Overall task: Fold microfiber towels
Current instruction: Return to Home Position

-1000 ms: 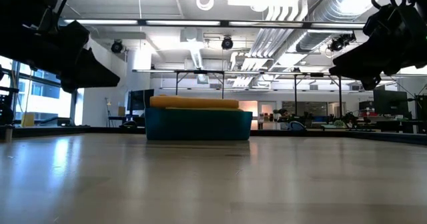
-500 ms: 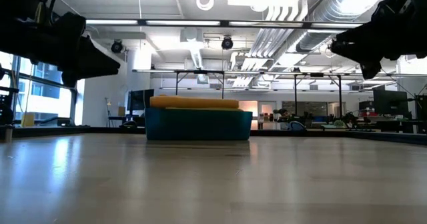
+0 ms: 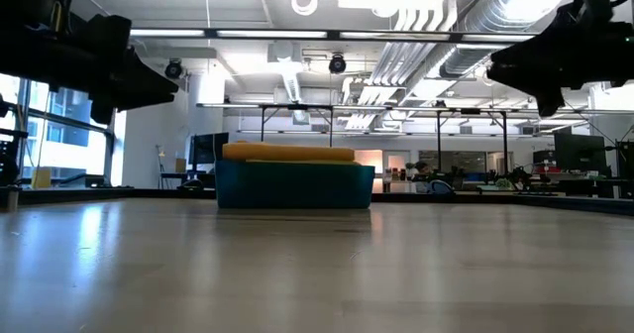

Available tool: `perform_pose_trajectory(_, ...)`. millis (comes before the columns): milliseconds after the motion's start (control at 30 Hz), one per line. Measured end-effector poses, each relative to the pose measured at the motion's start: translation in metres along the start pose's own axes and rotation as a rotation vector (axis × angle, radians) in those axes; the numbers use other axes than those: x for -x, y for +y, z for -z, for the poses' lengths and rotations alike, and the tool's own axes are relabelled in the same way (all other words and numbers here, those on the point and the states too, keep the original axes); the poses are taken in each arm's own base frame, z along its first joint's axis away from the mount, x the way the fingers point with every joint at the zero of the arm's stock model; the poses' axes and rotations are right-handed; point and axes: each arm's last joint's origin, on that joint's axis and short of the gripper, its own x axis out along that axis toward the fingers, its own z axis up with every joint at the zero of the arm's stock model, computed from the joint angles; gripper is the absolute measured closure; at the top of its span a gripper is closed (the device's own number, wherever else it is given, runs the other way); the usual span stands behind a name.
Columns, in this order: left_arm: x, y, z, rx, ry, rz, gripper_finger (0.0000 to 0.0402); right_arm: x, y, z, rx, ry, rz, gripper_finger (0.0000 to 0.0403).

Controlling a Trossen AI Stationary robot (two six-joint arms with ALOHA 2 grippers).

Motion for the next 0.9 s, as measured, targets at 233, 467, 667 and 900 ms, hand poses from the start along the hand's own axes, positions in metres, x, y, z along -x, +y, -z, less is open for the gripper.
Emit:
perform_pose_trajectory(233, -0.001, 0.004, -0.003, 0.011, -0.024, -0.039, 0.0289, -0.003, -0.013, -0.005, 0.009, -0.052, 0.137, 0.0256)
perform_pose_trajectory(467, -0.003, 0.008, -0.004, 0.014, -0.037, -0.079, 0.0289, -0.004, -0.025, -0.009, 0.017, -0.1, 0.263, 0.0256)
perform_pose_trajectory(667, -0.003, 0.009, -0.004, 0.015, -0.041, -0.091, 0.0289, -0.004, -0.028, -0.01, 0.019, -0.111, 0.298, 0.0256)
perform_pose_trajectory(900, -0.003, 0.009, -0.004, 0.015, -0.041, -0.091, 0.0289, -0.004, -0.028, -0.01, 0.019, -0.109, 0.294, 0.0256)
